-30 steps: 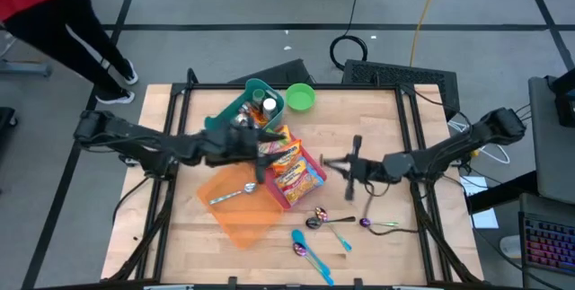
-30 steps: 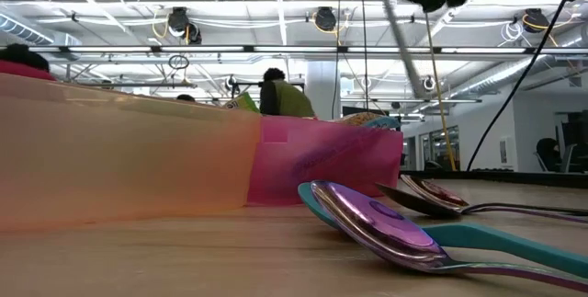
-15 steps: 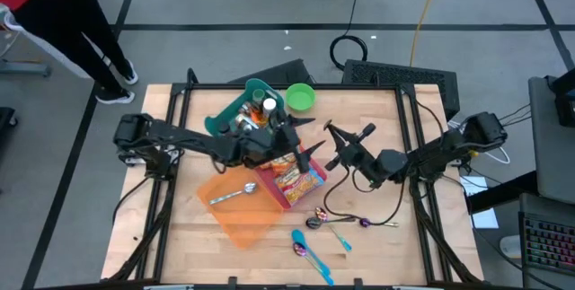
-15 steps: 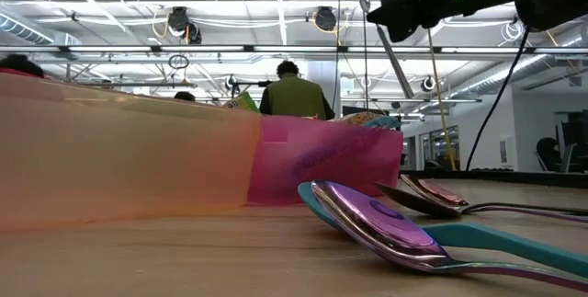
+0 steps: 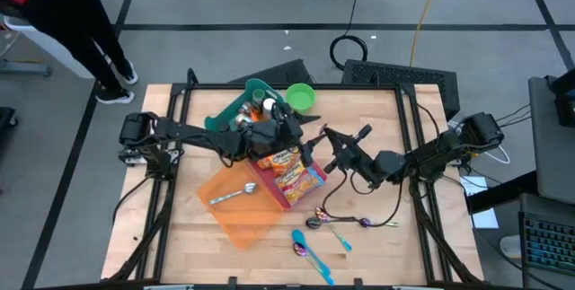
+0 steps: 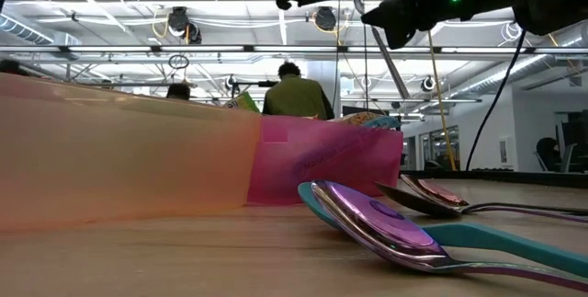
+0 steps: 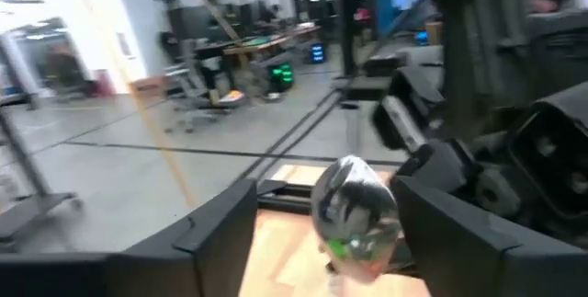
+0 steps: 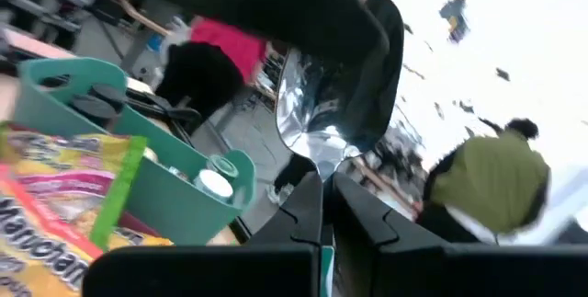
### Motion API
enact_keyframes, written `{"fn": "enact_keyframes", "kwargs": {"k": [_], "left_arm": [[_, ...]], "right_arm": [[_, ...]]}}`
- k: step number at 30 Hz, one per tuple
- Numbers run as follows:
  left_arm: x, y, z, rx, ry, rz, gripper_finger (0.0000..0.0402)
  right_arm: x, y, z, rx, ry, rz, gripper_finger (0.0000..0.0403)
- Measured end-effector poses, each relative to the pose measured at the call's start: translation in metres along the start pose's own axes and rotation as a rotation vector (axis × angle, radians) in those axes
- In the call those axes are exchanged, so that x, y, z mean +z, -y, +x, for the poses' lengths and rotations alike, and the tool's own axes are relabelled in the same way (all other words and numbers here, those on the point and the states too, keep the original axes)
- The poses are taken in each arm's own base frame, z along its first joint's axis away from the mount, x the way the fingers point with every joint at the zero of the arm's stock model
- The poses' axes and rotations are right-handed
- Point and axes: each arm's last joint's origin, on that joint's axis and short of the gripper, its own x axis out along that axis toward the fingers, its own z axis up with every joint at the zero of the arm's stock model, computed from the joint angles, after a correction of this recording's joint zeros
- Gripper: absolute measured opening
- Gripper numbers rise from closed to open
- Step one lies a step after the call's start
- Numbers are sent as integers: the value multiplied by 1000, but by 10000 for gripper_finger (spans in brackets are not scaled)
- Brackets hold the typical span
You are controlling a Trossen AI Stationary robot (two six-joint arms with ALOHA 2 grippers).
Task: Pick & Place Food Item
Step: Put the white blue spoon into the orange bin
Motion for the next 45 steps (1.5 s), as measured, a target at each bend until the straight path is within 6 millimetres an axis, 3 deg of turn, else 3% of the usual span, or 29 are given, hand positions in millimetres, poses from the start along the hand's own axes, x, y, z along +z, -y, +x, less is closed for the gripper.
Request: {"fn": "enact_keyframes", "kwargs": {"k": [4,19,24,32,38,45], "left_arm": [[-3,-3,2,-63,-13,-29,211],[-5,-10,4,-16,-33,-35,17],[3,-11,-1,20,-35,36,11],[31,-28,-38,21,-192,17,6],[32,-25,-90,-105,-357,-66,6],[30,-12,-162,-235,-476,-131,6]], "right_arm": [[2,-3,-2,55,56,-35,1],[1,-1,-2,9,8,-10,5],[1,-2,-3,20,11,199,37],[20,9,-22,95,82,353,116],[31,25,-40,162,104,366,147],[18,35,-46,168,86,421,151]]}}
